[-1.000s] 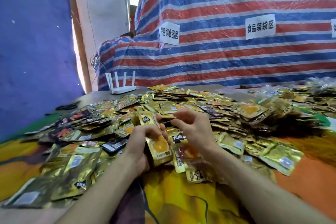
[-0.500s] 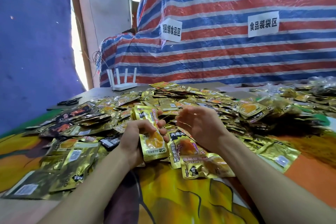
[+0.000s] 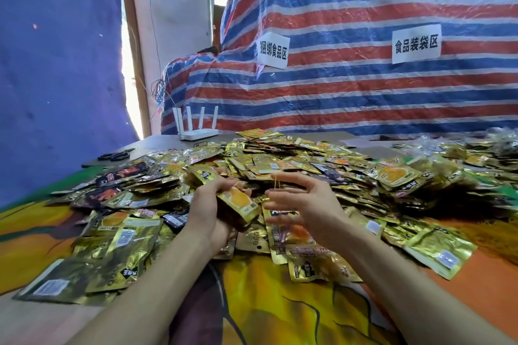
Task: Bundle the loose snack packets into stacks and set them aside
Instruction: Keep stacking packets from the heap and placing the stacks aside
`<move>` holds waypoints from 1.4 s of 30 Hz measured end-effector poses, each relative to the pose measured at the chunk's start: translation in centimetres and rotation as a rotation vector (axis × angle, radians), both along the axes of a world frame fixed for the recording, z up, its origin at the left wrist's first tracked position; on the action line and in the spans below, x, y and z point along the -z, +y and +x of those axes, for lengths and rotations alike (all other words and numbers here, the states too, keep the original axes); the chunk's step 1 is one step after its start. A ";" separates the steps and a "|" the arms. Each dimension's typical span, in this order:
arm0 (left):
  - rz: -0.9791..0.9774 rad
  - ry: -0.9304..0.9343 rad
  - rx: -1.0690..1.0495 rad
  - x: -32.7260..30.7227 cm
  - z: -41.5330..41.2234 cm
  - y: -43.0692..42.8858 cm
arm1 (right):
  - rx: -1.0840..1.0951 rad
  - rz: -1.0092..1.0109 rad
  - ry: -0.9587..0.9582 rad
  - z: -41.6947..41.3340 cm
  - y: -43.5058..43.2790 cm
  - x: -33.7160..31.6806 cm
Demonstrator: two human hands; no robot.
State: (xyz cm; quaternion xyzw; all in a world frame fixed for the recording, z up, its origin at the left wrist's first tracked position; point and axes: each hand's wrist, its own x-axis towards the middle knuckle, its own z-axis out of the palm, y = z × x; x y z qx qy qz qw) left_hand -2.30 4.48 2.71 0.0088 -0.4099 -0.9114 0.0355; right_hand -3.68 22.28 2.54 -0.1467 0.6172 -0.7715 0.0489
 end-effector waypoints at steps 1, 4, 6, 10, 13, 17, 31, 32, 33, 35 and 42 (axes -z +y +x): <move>0.002 0.004 -0.045 0.0 -0.2 0.0 | -0.013 0.023 0.016 0.3 -0.4 0.1; -0.040 0.004 -0.147 0.1 -0.3 0.1 | -0.039 0.114 0.093 1.1 -1.9 0.5; -0.049 0.014 -0.204 0.0 -0.4 0.2 | -0.003 0.201 0.171 1.5 -2.8 0.8; -0.089 0.025 -0.226 -0.1 -0.1 0.7 | 0.036 0.394 0.383 2.2 -4.1 1.3; -0.110 0.039 -0.111 0.2 0.0 1.0 | 0.080 0.346 0.445 2.3 -4.5 1.5; -0.125 0.093 0.071 0.3 0.3 1.5 | 0.116 0.178 0.444 1.9 -4.4 1.9; -0.116 0.077 0.120 0.2 0.8 2.3 | 0.337 0.488 0.572 1.9 -4.4 1.5; -0.124 0.083 0.125 0.3 0.8 2.2 | 0.327 0.502 0.562 1.8 -4.2 1.4; -0.128 0.086 0.129 0.2 0.8 2.2 | 0.305 0.518 0.559 1.8 -3.9 1.4; -0.113 0.084 0.149 0.3 0.7 2.0 | 0.224 0.558 0.556 1.6 -3.3 1.2; -0.340 0.135 0.174 1.0 0.5 2.3 | 0.227 0.613 0.551 1.3 -1.4 0.5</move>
